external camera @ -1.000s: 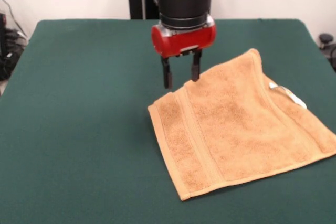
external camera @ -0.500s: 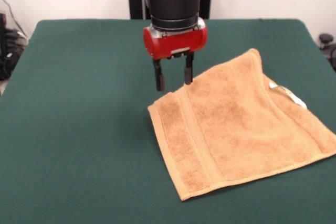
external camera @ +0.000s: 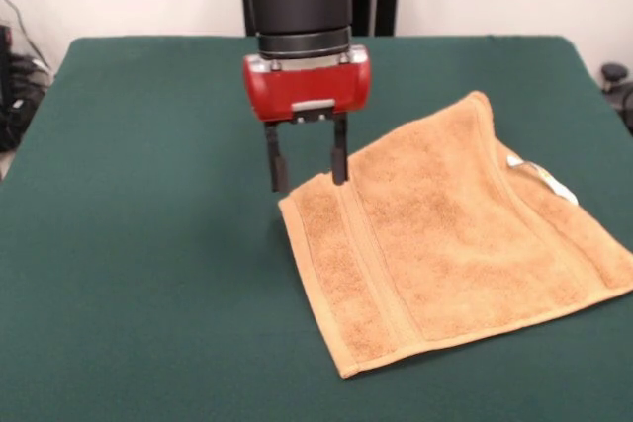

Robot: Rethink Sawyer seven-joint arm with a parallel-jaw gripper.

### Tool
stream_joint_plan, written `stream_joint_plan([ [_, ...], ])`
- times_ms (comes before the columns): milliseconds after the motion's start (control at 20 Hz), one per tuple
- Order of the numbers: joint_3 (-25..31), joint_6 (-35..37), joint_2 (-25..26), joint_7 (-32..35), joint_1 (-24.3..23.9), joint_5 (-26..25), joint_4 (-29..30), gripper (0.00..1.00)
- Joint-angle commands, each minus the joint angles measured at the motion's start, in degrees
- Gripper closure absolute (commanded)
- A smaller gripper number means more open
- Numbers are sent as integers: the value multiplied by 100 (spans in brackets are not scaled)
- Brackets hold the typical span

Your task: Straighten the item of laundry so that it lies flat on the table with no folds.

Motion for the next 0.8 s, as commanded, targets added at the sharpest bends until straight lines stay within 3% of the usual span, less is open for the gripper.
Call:
stream_joint_plan([
  [50, -64, -514, 394, 1835, -126, 646, 820, 0],
  [400, -229, -711, 473, 1778, 11, 850, 931, 0],
  [800, -217, -1161, 914, 1690, 96, 836, 894, 0],
])
